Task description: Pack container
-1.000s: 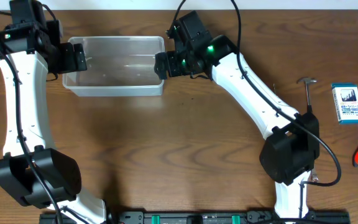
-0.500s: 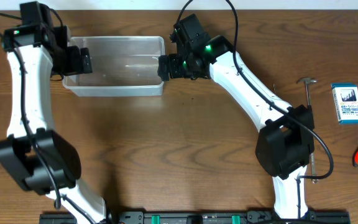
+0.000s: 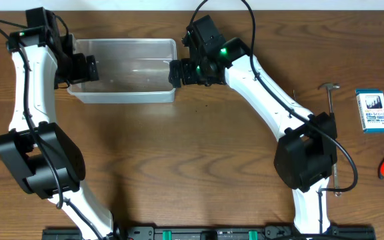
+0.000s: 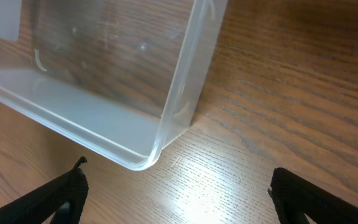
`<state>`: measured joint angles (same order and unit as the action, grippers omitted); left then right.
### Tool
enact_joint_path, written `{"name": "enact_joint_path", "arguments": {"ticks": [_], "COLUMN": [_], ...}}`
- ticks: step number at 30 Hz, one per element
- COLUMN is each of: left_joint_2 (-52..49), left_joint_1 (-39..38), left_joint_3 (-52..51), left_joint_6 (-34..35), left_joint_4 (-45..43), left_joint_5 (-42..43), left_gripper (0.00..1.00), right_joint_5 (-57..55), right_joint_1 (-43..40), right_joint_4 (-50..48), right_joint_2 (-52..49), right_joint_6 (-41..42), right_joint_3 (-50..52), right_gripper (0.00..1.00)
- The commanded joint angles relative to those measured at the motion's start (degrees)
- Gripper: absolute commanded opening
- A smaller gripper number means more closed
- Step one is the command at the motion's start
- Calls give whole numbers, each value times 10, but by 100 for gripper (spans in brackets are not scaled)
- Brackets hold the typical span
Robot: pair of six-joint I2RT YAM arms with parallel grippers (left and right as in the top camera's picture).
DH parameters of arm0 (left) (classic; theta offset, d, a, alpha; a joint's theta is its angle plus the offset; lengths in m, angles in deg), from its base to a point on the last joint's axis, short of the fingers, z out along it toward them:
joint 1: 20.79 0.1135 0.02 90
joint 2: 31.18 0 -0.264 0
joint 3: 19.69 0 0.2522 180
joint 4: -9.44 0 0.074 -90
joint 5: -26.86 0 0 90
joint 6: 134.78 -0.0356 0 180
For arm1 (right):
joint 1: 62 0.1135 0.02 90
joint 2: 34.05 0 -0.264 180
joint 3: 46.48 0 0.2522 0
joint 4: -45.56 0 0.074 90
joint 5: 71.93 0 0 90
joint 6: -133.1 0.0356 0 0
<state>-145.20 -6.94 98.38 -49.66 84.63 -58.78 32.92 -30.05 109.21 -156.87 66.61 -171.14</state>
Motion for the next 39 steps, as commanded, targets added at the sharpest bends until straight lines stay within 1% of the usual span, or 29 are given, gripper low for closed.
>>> {"name": "enact_joint_path", "arguments": {"ticks": [1,6,16,24,33,34,35,36,38,39], "left_joint_2": [-9,-11,-11,-11,-11,-11,-11,-11,-11,-11], "left_joint_1": [3,3,3,3,5,6,7,9,13,15], "left_joint_3": [2,2,2,2,2,2,2,2,2,2], "left_joint_6": [1,-9,-8,-8,-8,-9,-9,-9,-8,-8], "left_joint_4": [-7,-26,-91,-96,-125,-128,-130,-132,-136,-140], "left_joint_5": [6,8,8,8,7,7,7,7,0,-11], "left_gripper": [98,98,98,98,98,95,78,48,13,6], "right_joint_5": [7,6,6,6,8,9,9,9,9,9], "right_joint_1": [-5,-6,-10,-11,-11,-11,-11,-11,-11,-11], "right_joint_4": [5,14,21,21,1,-2,-3,-4,-4,-4], "right_joint_2": [0,0,0,0,0,0,0,0,0,0], "right_joint_6": [2,-4,-5,-7,-24,-24,-24,-24,-24,-24], "right_joint_3": [-15,-15,-15,-15,-15,-15,-15,-15,-15,-15], "right_gripper": [95,94,95,95,96,96,96,96,97,96]}}
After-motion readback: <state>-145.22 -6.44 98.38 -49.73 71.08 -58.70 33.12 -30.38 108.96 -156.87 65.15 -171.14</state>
